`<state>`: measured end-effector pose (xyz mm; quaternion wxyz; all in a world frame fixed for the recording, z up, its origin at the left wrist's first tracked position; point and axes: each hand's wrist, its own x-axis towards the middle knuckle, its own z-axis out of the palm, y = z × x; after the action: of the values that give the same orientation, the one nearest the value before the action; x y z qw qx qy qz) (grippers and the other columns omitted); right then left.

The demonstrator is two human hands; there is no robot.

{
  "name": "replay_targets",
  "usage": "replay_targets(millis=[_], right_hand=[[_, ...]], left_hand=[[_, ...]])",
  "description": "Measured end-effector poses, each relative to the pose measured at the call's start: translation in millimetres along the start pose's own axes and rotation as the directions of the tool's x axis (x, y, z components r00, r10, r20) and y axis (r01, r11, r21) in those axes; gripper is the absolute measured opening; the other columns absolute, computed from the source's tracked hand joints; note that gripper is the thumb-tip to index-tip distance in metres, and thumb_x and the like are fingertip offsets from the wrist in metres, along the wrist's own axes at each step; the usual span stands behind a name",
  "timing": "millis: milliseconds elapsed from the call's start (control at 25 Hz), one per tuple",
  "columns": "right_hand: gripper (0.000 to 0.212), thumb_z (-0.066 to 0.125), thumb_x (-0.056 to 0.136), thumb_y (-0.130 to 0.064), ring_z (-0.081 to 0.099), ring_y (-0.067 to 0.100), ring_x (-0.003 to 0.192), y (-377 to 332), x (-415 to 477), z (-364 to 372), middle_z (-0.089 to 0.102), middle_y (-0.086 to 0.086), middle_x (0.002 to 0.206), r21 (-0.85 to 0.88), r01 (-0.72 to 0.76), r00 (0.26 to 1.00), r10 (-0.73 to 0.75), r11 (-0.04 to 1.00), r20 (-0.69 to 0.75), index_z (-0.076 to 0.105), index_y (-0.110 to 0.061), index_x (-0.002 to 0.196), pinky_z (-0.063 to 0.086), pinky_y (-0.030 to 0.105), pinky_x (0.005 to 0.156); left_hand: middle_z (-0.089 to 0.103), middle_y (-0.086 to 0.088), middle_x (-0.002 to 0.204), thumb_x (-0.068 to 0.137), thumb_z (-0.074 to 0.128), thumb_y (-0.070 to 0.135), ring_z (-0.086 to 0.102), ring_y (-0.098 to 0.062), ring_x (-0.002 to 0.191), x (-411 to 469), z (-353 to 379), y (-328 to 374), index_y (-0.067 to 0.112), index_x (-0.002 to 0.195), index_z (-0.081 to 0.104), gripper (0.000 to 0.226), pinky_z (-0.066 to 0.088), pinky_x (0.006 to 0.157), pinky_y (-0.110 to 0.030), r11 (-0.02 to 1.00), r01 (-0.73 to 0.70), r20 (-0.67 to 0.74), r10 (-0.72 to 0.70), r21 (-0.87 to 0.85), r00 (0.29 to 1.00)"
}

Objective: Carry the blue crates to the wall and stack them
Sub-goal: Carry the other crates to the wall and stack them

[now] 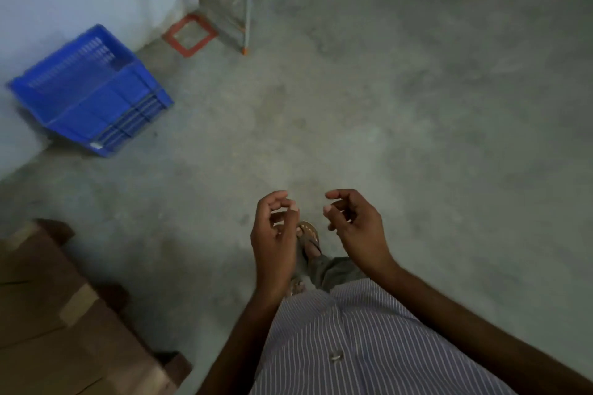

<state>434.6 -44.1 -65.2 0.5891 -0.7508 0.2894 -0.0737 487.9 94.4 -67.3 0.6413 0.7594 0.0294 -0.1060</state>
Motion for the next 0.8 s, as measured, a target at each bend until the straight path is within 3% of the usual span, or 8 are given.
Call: replay_targets(millis=[160, 320, 520, 640, 800], right_hand=[[0.014, 0.069, 0.095, -0.016, 0.071, 0.018, 0.071, 45.1, -75.9, -62.6, 0.071, 0.001, 0.081, 0.038, -0.099, 0.983, 0.104, 0.994, -0.149, 0.068, -0.02, 0.109, 0.055, 0.022, 0.063], [0.013, 0.071, 0.094, -0.016, 0.071, 0.02, 0.074, 89.3, -142.2, -139.6, 0.071, 0.005, 0.083, 0.14, -0.154, 0.929, 0.191, 0.978, -0.318, 0.069, -0.02, 0.107, 0.051, 0.015, 0.06], [0.012, 0.07, 0.095, -0.017, 0.07, 0.018, 0.066, 164.6, -221.6, -245.2, 0.072, 0.012, 0.084, 0.341, -0.22, 0.795, 0.371, 0.914, -0.48, 0.069, -0.019, 0.107, 0.052, 0.023, 0.06], [0.012, 0.068, 0.096, -0.012, 0.064, 0.017, 0.065, 212.2, -273.6, -324.9, 0.072, 0.012, 0.086, 0.532, -0.246, 0.688, 0.532, 0.81, -0.493, 0.069, -0.013, 0.107, 0.049, 0.027, 0.057], [0.011, 0.066, 0.095, -0.014, 0.059, 0.018, 0.061, 263.7, -340.3, -419.8, 0.069, 0.008, 0.08, 0.727, -0.178, 0.513, 0.693, 0.663, -0.507, 0.069, -0.007, 0.103, 0.043, 0.029, 0.055]], left_hand=[[0.068, 0.012, 0.104, 0.099, 0.064, 0.023, 0.068, -0.014, 0.097, -68.5, 42.1, -8.8, 0.029, 0.116, 0.062, 0.018, 0.055, 0.08, -0.024, 0.998, -0.013, 0.209, 0.001, 0.056, 0.978], [0.067, 0.017, 0.099, 0.098, 0.065, 0.023, 0.067, -0.01, 0.091, -124.7, 101.1, -9.1, 0.028, 0.113, 0.063, 0.017, 0.057, 0.077, -0.028, 0.988, -0.084, 0.476, 0.01, 0.133, 0.879], [0.069, 0.017, 0.098, 0.097, 0.066, 0.02, 0.07, -0.014, 0.087, -219.7, 204.3, -30.2, 0.027, 0.112, 0.065, 0.017, 0.055, 0.076, -0.025, 0.966, -0.147, 0.714, -0.051, 0.213, 0.698], [0.071, 0.009, 0.098, 0.096, 0.066, 0.017, 0.07, -0.012, 0.084, -294.9, 279.8, -51.7, 0.022, 0.112, 0.068, 0.016, 0.056, 0.076, -0.024, 0.956, -0.121, 0.79, -0.145, 0.267, 0.596], [0.073, -0.003, 0.105, 0.097, 0.066, 0.021, 0.07, -0.009, 0.08, -385.3, 385.4, -60.6, 0.024, 0.111, 0.069, 0.014, 0.052, 0.071, -0.026, 0.914, -0.115, 0.87, -0.323, 0.389, 0.371]])
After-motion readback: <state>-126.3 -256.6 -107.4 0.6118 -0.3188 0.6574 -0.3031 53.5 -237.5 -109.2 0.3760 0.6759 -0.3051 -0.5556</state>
